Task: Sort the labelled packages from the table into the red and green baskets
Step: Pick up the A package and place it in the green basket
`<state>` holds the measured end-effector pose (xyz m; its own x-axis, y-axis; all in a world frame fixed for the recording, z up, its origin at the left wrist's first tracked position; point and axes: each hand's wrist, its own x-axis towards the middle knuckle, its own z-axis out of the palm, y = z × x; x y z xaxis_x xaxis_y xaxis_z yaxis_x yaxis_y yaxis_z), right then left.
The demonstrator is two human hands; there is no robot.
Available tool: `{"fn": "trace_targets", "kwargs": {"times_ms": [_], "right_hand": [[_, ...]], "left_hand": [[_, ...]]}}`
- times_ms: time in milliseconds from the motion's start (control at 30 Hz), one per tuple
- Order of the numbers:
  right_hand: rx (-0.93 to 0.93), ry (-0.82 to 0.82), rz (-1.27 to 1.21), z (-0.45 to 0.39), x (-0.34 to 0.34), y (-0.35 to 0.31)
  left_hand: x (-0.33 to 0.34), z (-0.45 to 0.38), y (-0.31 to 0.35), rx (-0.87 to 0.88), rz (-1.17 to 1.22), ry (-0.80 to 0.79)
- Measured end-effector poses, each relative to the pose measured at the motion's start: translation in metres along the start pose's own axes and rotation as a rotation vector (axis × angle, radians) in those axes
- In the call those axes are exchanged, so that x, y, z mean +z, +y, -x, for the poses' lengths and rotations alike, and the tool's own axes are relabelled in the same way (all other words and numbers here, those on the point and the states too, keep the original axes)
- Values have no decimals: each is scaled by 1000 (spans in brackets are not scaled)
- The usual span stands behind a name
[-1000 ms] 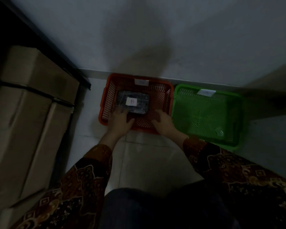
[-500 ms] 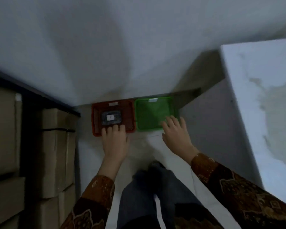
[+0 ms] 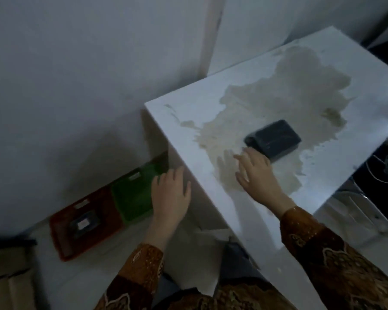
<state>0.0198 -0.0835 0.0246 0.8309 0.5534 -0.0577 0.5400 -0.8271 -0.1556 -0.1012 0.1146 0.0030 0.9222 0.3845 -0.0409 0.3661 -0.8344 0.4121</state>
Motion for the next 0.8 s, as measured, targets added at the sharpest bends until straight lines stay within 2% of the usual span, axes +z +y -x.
{"fn": "trace_targets", "kwargs": {"times_ms": [67, 133, 267, 367, 467, 567, 667, 733, 800], "right_hand": [[80, 54, -77, -7, -13, 64], [148, 26, -110, -20, -21, 124], [183, -150, -171, -51, -17, 214], [84, -265, -276, -61, -6, 250], [-38, -249, -434, -61, -1, 264], [-110, -110, -480, -65, -5, 269], [-170, 13, -502, -72, -24, 272], [-273, 19, -529, -80, -43, 271], [-378, 3, -526, -90, -62, 265]], "left_hand": [[27, -10, 50, 73, 76, -29], [55, -22, 95, 119, 118, -63], [103, -55, 166, -49, 243, -172], [126, -72, 200, -130, 321, -189], [143, -79, 218, -65, 171, -185], [142, -84, 227, -113, 190, -86], [119, -86, 237, -100, 435, 78], [99, -88, 239, -167, 621, 223], [79, -93, 236, -253, 681, 314]]}}
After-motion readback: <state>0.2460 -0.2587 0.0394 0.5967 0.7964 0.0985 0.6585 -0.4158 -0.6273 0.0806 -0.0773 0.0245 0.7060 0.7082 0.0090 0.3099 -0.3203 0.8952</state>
